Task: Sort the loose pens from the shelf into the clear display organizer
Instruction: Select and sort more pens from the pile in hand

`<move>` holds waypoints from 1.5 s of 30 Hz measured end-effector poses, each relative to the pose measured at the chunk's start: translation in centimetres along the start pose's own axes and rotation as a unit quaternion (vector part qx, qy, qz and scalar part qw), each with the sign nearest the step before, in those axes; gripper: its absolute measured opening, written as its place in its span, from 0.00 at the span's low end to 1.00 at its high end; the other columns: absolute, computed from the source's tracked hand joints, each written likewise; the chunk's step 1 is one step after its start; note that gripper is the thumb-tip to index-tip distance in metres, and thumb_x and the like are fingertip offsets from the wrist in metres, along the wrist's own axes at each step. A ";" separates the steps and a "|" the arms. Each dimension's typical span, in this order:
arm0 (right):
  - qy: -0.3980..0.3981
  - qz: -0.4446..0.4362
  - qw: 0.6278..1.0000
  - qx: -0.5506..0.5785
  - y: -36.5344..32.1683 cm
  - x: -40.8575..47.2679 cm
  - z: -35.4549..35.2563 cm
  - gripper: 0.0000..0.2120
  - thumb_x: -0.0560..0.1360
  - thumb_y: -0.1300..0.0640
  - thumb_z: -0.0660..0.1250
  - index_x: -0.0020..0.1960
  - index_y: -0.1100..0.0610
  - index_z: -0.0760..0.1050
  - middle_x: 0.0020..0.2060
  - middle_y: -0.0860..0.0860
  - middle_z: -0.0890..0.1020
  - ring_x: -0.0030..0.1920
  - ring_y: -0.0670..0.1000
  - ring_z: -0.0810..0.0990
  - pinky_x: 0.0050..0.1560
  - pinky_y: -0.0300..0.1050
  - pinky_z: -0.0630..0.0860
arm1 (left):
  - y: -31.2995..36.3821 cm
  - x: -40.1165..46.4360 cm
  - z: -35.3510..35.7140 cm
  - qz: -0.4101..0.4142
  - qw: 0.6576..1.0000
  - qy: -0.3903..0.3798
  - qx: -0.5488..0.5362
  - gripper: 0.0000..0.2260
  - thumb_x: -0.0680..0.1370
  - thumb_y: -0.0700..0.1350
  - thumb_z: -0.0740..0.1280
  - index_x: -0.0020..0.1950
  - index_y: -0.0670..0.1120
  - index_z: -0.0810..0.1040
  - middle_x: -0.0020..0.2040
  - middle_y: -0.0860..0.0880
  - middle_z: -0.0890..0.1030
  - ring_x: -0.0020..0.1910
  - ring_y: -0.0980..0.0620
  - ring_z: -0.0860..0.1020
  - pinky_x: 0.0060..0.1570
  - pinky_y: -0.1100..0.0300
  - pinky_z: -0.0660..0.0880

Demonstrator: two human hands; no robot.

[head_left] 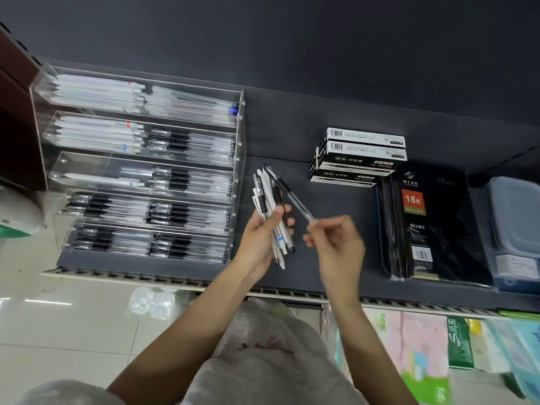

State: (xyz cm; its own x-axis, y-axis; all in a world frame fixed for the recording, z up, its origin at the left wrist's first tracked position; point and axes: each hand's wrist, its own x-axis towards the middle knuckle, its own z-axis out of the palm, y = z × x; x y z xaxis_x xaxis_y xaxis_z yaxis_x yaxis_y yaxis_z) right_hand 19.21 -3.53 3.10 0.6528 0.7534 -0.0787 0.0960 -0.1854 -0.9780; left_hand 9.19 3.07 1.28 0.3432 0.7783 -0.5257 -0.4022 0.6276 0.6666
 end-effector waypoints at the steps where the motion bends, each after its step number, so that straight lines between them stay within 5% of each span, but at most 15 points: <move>1: 0.001 -0.026 0.999 -0.047 0.4 -0.6 0.3 0.08 0.73 0.63 0.69 0.39 0.55 0.73 0.30 0.48 0.81 0.32 0.46 0.81 0.37 0.42 0.77 | 0.0 0.0 0.1 -0.001 1.000 0.000 -0.002 0.07 0.81 0.40 0.60 0.54 0.39 0.76 0.39 0.47 0.80 0.34 0.55 0.78 0.36 0.63 0.77; 6: -0.012 -0.167 0.954 -0.249 1.5 -2.3 1.2 0.06 0.74 0.57 0.69 0.43 0.54 0.72 0.30 0.44 0.78 0.29 0.43 0.76 0.29 0.42 0.74 | -0.3 -0.1 0.4 0.004 1.000 0.012 -0.007 0.16 0.81 0.41 0.61 0.67 0.36 0.70 0.54 0.45 0.81 0.43 0.56 0.82 0.41 0.61 0.80; 14: -0.044 -0.237 0.904 -0.354 0.7 -1.7 0.5 0.06 0.75 0.50 0.66 0.42 0.52 0.76 0.36 0.45 0.78 0.32 0.46 0.77 0.28 0.39 0.70 | -0.9 0.0 0.1 -0.003 0.998 0.052 0.041 0.10 0.80 0.41 0.62 0.58 0.36 0.74 0.43 0.46 0.78 0.39 0.51 0.76 0.33 0.62 0.77; 18: -0.077 -0.212 0.931 -0.288 -2.2 2.0 0.8 0.06 0.75 0.49 0.68 0.47 0.51 0.78 0.36 0.44 0.78 0.33 0.44 0.75 0.35 0.40 0.73 | -1.5 -0.4 0.2 0.059 0.985 0.024 0.159 0.08 0.81 0.39 0.60 0.56 0.39 0.76 0.46 0.41 0.80 0.46 0.48 0.79 0.50 0.51 0.76; 23: -0.221 -0.153 0.876 -0.400 -4.0 5.2 3.6 0.14 0.74 0.47 0.68 0.56 0.51 0.72 0.40 0.49 0.82 0.43 0.54 0.80 0.45 0.49 0.77 | -2.1 -1.2 0.7 0.091 0.973 -0.015 0.214 0.05 0.81 0.38 0.59 0.52 0.44 0.74 0.38 0.48 0.78 0.38 0.55 0.78 0.40 0.62 0.76; 30: -0.229 -0.105 0.919 -0.302 -3.4 6.2 3.2 0.13 0.76 0.57 0.67 0.60 0.54 0.76 0.41 0.51 0.82 0.42 0.54 0.81 0.49 0.52 0.78 | -1.5 -1.2 0.6 0.060 0.988 -0.028 0.141 0.04 0.80 0.36 0.61 0.51 0.43 0.73 0.35 0.48 0.73 0.29 0.58 0.72 0.30 0.64 0.73; 35: -0.244 -0.136 0.876 -0.393 -2.8 6.8 2.8 0.18 0.79 0.55 0.61 0.68 0.52 0.70 0.58 0.53 0.76 0.58 0.55 0.73 0.59 0.45 0.69 | -1.4 -1.5 0.6 0.047 0.987 -0.058 0.142 0.06 0.80 0.35 0.61 0.54 0.43 0.72 0.37 0.50 0.75 0.31 0.57 0.72 0.29 0.63 0.73; 40: -0.255 -0.274 0.826 -0.422 -2.8 7.0 2.0 0.11 0.75 0.49 0.67 0.56 0.47 0.80 0.70 0.52 0.64 0.67 0.55 0.61 0.68 0.49 0.62 | -1.6 -1.4 0.0 0.050 0.966 -0.057 0.249 0.03 0.80 0.38 0.60 0.53 0.44 0.69 0.38 0.48 0.72 0.31 0.57 0.72 0.30 0.64 0.71; 42: -0.316 -0.261 0.790 -0.457 -2.7 7.7 2.0 0.10 0.75 0.46 0.67 0.51 0.48 0.82 0.74 0.51 0.59 0.71 0.55 0.54 0.71 0.53 0.56 | -1.6 -1.5 -0.1 0.060 0.955 -0.062 0.282 0.03 0.81 0.38 0.60 0.53 0.43 0.68 0.35 0.48 0.71 0.30 0.58 0.72 0.29 0.65 0.70; 45: -0.382 -0.195 0.808 -0.405 -3.0 8.8 2.0 0.06 0.73 0.47 0.70 0.44 0.50 0.82 0.73 0.50 0.61 0.73 0.53 0.51 0.72 0.50 0.51 | -1.4 -1.8 0.2 0.079 0.948 -0.081 0.296 0.03 0.81 0.37 0.59 0.53 0.43 0.68 0.32 0.50 0.71 0.26 0.60 0.70 0.28 0.66 0.69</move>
State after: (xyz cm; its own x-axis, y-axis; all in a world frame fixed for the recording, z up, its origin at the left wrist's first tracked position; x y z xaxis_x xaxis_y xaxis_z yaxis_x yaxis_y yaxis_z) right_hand 23.21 4.92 5.00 -0.1710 0.9660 -0.1938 0.8437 0.0420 -0.5351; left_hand 9.28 0.74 1.35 0.4644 0.8183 -0.3388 0.0712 0.3468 0.9352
